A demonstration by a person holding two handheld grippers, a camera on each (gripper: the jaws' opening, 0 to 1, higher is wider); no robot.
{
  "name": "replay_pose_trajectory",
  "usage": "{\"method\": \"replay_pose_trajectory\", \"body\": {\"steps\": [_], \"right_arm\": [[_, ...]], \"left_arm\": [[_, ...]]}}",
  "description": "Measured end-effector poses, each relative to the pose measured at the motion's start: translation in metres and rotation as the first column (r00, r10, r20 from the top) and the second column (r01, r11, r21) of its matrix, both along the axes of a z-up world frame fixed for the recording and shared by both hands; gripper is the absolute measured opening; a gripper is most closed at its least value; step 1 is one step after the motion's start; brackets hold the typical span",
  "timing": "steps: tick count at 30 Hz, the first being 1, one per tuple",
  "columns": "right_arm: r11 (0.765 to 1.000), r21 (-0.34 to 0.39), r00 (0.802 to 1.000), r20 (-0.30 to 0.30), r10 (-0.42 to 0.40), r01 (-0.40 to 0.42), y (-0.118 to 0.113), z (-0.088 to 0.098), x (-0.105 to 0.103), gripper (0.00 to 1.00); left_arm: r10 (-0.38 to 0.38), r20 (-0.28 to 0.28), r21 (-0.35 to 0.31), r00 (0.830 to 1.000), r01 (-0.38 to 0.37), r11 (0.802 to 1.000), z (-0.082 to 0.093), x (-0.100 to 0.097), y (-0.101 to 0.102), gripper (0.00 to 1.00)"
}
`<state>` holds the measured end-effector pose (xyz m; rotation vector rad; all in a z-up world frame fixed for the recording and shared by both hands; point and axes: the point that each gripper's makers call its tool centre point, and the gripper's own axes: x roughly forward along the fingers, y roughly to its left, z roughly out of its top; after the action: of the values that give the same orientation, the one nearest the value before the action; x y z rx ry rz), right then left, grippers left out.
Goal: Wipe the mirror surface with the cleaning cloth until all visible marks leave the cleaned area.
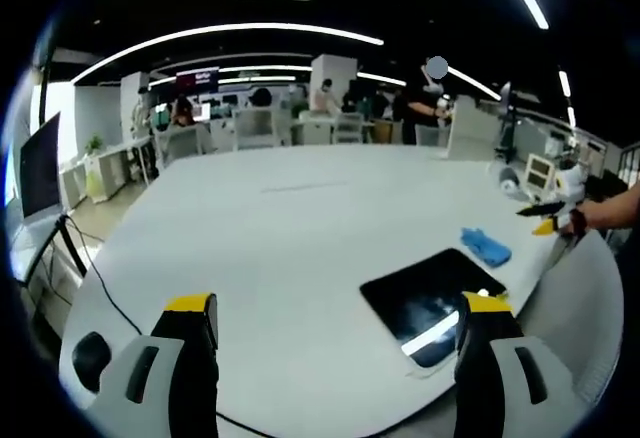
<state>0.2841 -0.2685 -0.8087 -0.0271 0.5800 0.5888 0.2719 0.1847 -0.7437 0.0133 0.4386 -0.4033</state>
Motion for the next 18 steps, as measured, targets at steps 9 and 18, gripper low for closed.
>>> {"method": "replay_pose_trajectory", "body": {"steps": [9, 18], "right_arm": [[1.0, 0.0, 1.0, -0.002, -0.008, 0.008, -0.0036, 0.0011, -0.0008, 1.0], [1.0, -0.01, 1.0, -0.021, 0.002, -0.003, -0.0016, -0.0036, -0.0061, 1.0]], "left_arm": [[0.0, -0.013, -0.005, 1.0, 0.0, 1.0, -0.0009, -0.001, -0.0066, 1.0], [0.015, -0.013, -0.017, 1.0, -0.015, 1.0, -0.0013, -0.0054, -0.0066, 1.0]]}}
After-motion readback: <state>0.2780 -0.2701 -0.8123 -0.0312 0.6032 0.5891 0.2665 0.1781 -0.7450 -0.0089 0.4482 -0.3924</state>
